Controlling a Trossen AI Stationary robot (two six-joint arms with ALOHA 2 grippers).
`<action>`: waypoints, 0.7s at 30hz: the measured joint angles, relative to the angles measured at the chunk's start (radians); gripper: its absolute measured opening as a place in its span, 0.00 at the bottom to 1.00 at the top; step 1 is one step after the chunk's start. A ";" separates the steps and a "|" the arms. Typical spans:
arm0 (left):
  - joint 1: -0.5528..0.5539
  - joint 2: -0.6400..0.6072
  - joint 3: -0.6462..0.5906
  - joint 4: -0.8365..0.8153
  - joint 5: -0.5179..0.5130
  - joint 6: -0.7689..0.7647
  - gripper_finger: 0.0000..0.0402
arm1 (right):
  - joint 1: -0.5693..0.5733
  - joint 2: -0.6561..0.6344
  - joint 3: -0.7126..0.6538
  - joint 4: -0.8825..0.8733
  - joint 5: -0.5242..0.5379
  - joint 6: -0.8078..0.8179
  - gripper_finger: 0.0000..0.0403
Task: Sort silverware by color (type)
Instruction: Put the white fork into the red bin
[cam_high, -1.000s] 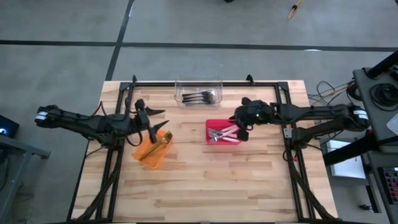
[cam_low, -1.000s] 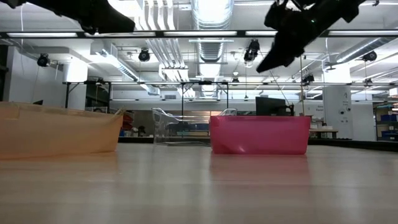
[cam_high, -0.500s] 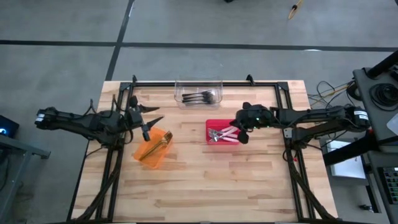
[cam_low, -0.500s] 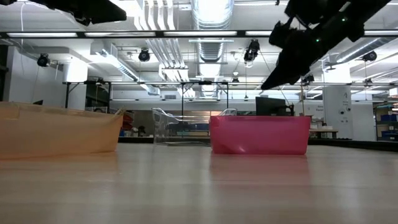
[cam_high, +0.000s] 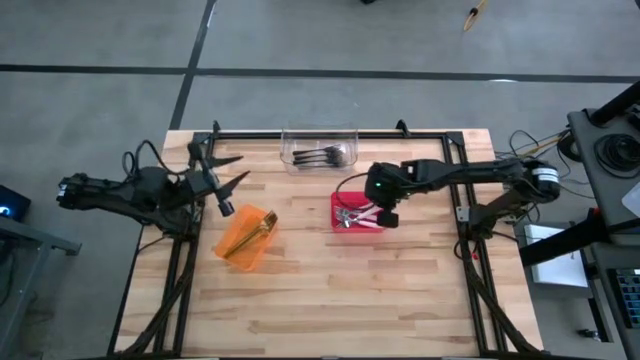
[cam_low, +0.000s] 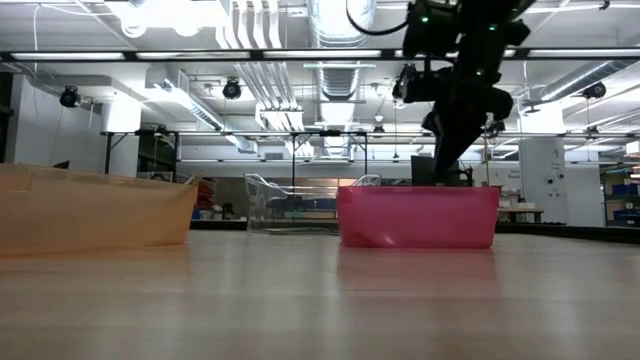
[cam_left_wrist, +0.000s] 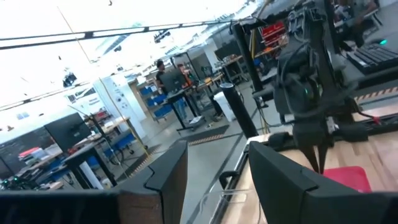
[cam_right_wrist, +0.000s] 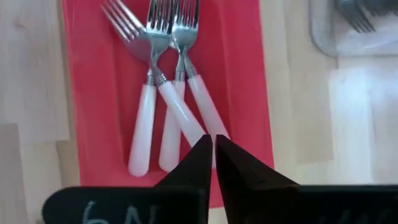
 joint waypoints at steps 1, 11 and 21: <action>0.000 -0.003 0.005 -0.003 0.000 0.002 0.38 | 0.001 0.022 0.026 -0.021 0.000 -0.008 0.05; 0.000 -0.024 0.012 -0.010 0.000 0.018 0.38 | 0.006 0.193 0.168 -0.109 -0.053 -0.103 0.27; 0.000 -0.029 0.011 -0.011 0.000 0.021 0.38 | 0.032 0.313 0.167 -0.109 -0.045 -0.138 0.30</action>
